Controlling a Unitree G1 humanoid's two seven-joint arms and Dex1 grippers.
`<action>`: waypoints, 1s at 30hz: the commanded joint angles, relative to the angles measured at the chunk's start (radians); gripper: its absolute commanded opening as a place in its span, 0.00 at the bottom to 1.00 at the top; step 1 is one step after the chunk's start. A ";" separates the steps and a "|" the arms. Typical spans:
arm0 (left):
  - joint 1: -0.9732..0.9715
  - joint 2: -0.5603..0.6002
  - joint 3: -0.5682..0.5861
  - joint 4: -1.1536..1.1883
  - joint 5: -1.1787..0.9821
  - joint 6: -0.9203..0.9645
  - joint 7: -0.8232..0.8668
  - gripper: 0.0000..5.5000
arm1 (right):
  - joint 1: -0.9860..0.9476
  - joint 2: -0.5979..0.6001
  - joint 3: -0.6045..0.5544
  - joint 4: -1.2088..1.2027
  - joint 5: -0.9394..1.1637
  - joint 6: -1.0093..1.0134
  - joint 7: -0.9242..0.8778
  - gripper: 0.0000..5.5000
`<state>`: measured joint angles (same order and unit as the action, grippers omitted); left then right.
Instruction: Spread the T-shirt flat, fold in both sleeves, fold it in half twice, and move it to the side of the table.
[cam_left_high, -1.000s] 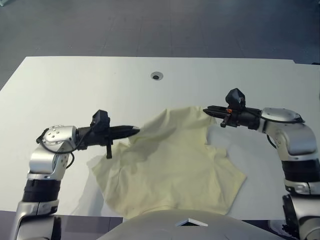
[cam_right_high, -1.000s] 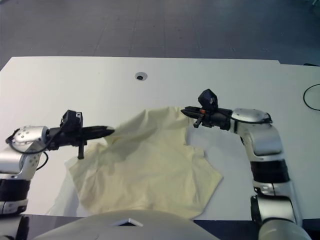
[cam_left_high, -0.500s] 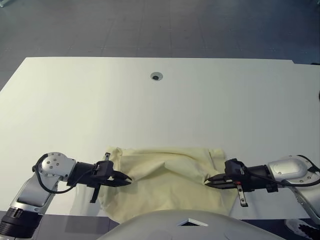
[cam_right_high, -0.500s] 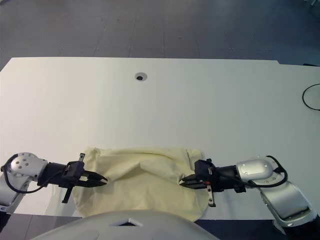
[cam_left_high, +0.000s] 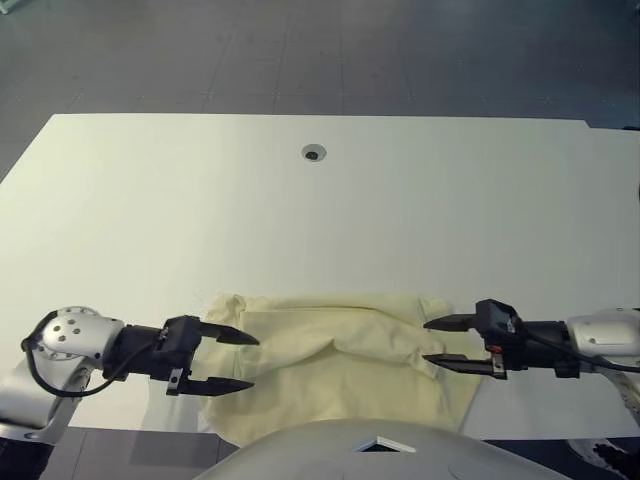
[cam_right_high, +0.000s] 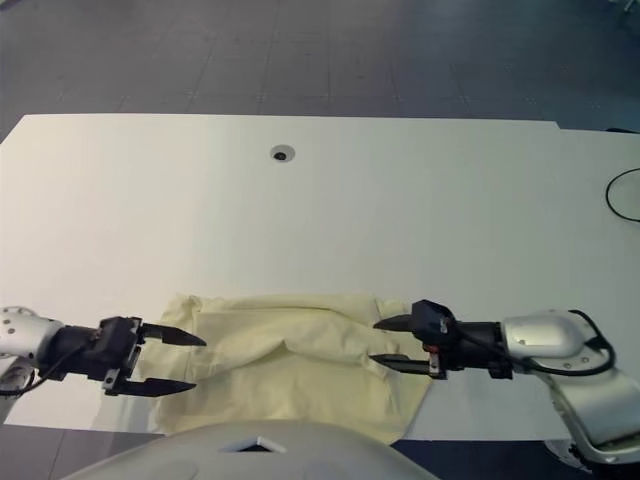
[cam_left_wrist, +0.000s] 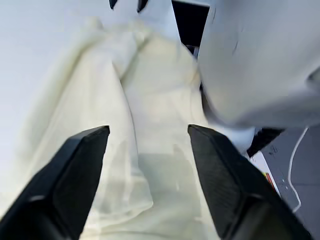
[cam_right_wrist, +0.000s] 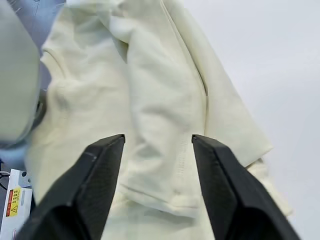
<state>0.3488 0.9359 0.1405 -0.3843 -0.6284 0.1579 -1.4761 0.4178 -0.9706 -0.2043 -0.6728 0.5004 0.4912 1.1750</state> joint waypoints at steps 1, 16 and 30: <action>-0.065 -0.010 0.043 -0.009 -0.050 0.058 0.065 0.67 | 0.058 -0.008 -0.114 -0.048 0.052 0.022 0.005 0.58; -0.207 -0.105 -0.113 0.184 0.212 0.013 0.254 0.89 | -0.028 0.017 -0.032 0.007 0.158 0.393 -0.294 0.46; -0.186 -0.073 -0.130 0.190 0.221 0.037 0.213 0.45 | -0.042 0.007 0.049 0.050 0.084 0.358 -0.310 0.03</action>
<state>0.1571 0.8425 0.0210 -0.2033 -0.4315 0.1949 -1.2551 0.3800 -0.9547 -0.1636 -0.6276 0.5930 0.8554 0.8670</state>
